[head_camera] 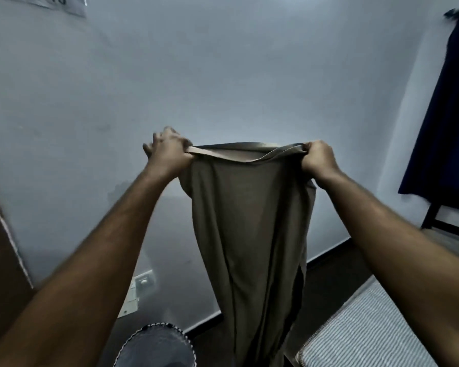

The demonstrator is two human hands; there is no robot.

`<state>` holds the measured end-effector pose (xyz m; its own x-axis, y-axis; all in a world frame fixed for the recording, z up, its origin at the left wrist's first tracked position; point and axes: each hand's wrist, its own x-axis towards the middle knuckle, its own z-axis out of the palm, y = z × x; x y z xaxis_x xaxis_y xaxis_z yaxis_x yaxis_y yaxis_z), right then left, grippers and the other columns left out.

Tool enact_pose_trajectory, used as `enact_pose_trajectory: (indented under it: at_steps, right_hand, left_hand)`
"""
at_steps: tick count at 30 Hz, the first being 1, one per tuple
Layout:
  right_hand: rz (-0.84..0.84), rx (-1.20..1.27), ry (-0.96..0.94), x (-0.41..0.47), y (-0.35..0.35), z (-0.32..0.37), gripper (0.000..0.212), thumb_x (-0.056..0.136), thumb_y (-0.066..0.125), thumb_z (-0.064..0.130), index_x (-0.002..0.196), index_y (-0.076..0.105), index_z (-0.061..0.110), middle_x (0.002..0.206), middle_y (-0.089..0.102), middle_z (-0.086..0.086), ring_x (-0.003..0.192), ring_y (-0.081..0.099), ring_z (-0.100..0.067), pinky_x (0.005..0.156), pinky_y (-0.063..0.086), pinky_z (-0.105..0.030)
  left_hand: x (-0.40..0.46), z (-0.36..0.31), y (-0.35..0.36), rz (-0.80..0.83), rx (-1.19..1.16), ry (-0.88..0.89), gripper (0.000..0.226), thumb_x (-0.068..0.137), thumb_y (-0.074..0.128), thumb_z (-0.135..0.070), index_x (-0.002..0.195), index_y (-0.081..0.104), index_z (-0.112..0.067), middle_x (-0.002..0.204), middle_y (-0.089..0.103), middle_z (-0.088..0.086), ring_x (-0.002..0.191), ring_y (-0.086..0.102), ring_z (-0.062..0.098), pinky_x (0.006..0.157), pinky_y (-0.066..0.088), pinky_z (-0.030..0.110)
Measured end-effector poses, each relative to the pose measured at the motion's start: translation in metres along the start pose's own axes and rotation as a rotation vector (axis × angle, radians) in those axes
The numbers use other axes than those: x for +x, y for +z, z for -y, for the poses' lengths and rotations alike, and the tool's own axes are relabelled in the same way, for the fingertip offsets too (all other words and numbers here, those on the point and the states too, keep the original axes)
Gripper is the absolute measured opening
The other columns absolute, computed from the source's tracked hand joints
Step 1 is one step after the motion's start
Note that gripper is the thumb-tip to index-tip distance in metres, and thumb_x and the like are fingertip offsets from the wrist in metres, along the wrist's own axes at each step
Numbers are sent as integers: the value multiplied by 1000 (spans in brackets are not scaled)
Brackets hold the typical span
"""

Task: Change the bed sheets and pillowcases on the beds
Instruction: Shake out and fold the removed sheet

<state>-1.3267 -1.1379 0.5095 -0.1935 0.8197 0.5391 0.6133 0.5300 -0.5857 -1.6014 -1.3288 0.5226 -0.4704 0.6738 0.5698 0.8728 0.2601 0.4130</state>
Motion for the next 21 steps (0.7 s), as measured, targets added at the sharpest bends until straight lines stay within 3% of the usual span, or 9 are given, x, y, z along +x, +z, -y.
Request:
enact_pose_trajectory:
  at_steps: [2, 5, 8, 9, 11, 12, 14, 19, 21]
  right_hand:
    - [16, 189, 87, -6, 2, -15, 35, 73, 47, 1, 91, 75, 11, 85, 75, -5, 87, 70, -25, 77, 59, -37]
    - [172, 497, 152, -24, -5, -31, 27, 85, 57, 4, 101, 77, 15, 95, 77, -3, 88, 71, -21, 76, 60, -36]
    - [546, 414, 119, -30, -33, -52, 13, 91, 72, 11, 102, 72, 4, 93, 75, -12, 83, 70, -24, 70, 56, -35]
    - [569, 403, 78, -28, -43, -60, 16, 88, 76, 12, 98, 72, 1, 89, 73, -13, 81, 69, -25, 69, 54, -36]
    - [362, 596, 70, -25, -49, -67, 14, 84, 79, 14, 92, 74, 4, 85, 72, -10, 77, 67, -21, 66, 53, -34]
    - [248, 701, 80, -29, -45, -65, 14, 85, 78, 17, 92, 74, 5, 84, 73, -9, 75, 67, -18, 66, 54, -30]
    - [183, 771, 111, -37, -25, -59, 22, 90, 74, 21, 96, 71, -1, 87, 72, -12, 76, 65, -19, 67, 53, -30]
    - [11, 955, 331, -40, -5, -65, 24, 91, 73, 30, 102, 71, 8, 94, 72, -7, 88, 67, -21, 81, 55, -37]
    - [24, 837, 253, -47, -2, -67, 21, 96, 67, 30, 104, 72, 11, 94, 73, -1, 89, 67, -17, 81, 53, -32]
  left_hand:
    - [-6, 3, -1, 370, -661, -60, 37, 66, 84, -48, 83, 73, -18, 83, 65, -1, 84, 57, 21, 79, 44, 33]
    - [-16, 17, 11, 684, -1078, -72, 68, 57, 93, -55, 106, 74, -12, 97, 71, 7, 83, 66, 17, 77, 58, 29]
    - [-17, 36, 17, 771, -1028, -124, 77, 48, 96, -59, 104, 75, -10, 100, 73, 8, 84, 70, 16, 75, 60, 31]
    - [-16, 42, 14, 792, -933, -134, 82, 45, 96, -60, 103, 74, -7, 95, 72, 9, 81, 69, 16, 73, 60, 30]
    - [-16, 43, 5, 797, -601, -100, 75, 45, 97, -53, 93, 71, -1, 75, 65, 9, 68, 60, 17, 62, 52, 26]
    - [-15, 35, 2, 774, -451, -49, 60, 55, 95, -44, 87, 71, 0, 68, 62, 8, 64, 55, 17, 57, 46, 25]
    - [-14, 12, -1, 672, -329, 41, 25, 78, 85, -24, 83, 73, -2, 66, 65, 8, 63, 56, 19, 56, 42, 26]
    - [-13, 15, 7, 534, -665, 26, 7, 93, 72, -19, 91, 72, -12, 72, 68, -3, 68, 64, 10, 80, 47, 36]
    - [-18, 21, 18, 502, -938, -109, 9, 99, 62, -22, 94, 70, -20, 74, 67, -5, 70, 62, 11, 84, 51, 38]
